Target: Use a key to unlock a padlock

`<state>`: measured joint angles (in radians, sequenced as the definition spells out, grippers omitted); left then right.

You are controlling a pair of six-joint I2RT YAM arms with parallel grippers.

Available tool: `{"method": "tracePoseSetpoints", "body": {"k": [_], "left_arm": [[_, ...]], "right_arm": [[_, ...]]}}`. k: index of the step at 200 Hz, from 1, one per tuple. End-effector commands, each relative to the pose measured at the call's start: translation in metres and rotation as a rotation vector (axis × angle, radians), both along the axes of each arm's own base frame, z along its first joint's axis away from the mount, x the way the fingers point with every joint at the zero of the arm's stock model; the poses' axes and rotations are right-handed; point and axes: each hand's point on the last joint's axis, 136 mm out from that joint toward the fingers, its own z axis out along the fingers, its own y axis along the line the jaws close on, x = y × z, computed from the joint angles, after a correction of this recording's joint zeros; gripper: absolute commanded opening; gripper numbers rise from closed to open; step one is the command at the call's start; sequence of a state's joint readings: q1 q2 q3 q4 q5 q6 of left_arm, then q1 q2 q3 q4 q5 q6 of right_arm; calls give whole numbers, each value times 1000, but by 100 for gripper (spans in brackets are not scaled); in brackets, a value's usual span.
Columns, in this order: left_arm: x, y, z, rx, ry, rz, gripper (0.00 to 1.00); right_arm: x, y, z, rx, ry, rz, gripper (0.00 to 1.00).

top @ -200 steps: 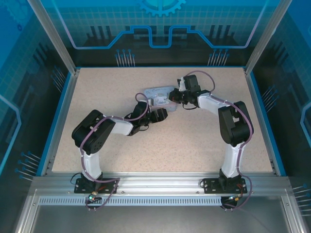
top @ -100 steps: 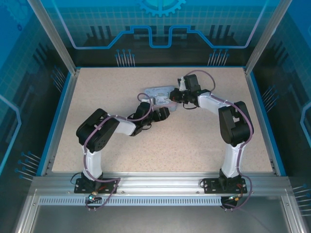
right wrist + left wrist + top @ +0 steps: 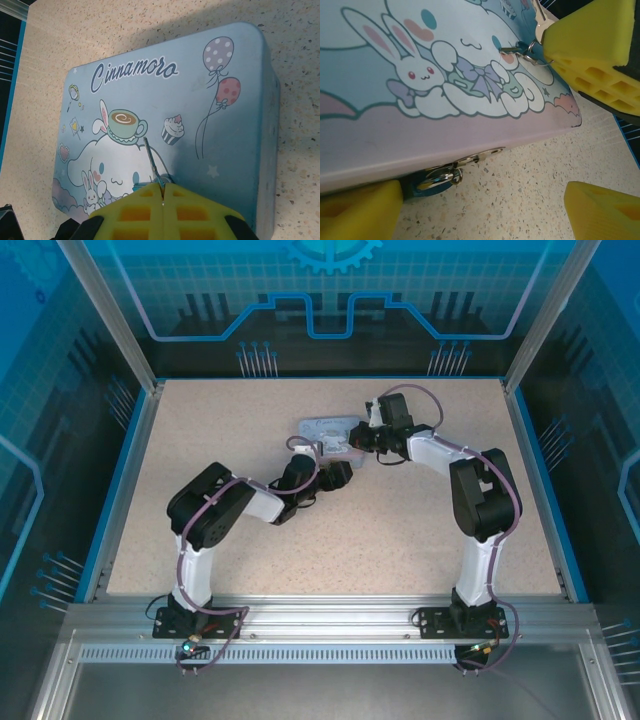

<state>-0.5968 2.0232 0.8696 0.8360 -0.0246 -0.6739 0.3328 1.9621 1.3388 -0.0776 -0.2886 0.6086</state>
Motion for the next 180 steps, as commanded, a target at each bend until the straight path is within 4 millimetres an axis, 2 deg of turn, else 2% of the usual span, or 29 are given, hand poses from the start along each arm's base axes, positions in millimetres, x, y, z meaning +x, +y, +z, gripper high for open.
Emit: {"method": "tracePoseSetpoints", "body": {"k": [1,25,81,108,152,180], "left_arm": [[-6,-18,-10,-12,16,-84,82],[-7,-23,-7,-31,15,-105,72],[-5,-23,-11,-47,21,-83,59],[-1,-18,-9,-46,11,-50,57],[3,-16,-7,-55,6,-21,46],[4,-14,-3,-81,-1,-1,44]], "right_arm": [[-17,-13,-32,-50,99,-8,1],[-16,-11,-31,-44,96,-8,1],[-15,-10,-28,-33,90,-7,1],[-16,-10,-29,-30,92,-8,1],[-16,-8,-28,-18,89,-5,1],[-16,-8,-28,-21,88,-8,1]]}}
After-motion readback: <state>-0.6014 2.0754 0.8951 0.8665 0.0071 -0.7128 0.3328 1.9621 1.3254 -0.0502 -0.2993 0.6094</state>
